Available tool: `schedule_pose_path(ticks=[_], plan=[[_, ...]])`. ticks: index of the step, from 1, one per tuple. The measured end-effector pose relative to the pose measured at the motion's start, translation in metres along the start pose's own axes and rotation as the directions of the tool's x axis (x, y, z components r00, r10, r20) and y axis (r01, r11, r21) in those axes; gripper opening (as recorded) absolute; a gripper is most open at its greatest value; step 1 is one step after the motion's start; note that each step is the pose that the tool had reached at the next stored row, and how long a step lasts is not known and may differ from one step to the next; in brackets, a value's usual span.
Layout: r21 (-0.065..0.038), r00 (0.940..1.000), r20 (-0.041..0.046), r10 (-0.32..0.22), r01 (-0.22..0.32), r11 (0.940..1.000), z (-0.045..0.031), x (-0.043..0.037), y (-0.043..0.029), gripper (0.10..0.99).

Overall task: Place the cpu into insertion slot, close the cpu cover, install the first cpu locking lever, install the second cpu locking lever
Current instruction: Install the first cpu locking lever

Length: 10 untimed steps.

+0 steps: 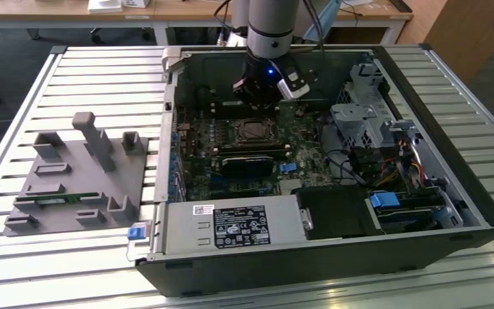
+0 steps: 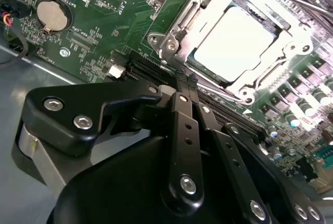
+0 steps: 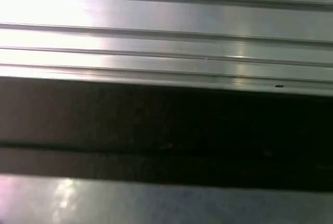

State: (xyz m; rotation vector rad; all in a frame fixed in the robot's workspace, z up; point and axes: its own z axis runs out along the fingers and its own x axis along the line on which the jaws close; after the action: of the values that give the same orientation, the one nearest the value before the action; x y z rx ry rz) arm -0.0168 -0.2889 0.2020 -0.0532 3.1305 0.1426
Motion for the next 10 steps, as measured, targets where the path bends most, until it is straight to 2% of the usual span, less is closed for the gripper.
schedule_pose_path(ticks=[10], plan=[[0.001, 1.0, 0.0001, 0.0, 0.0, 1.0, -0.0011, -0.0006, 0.0002, 0.106]])
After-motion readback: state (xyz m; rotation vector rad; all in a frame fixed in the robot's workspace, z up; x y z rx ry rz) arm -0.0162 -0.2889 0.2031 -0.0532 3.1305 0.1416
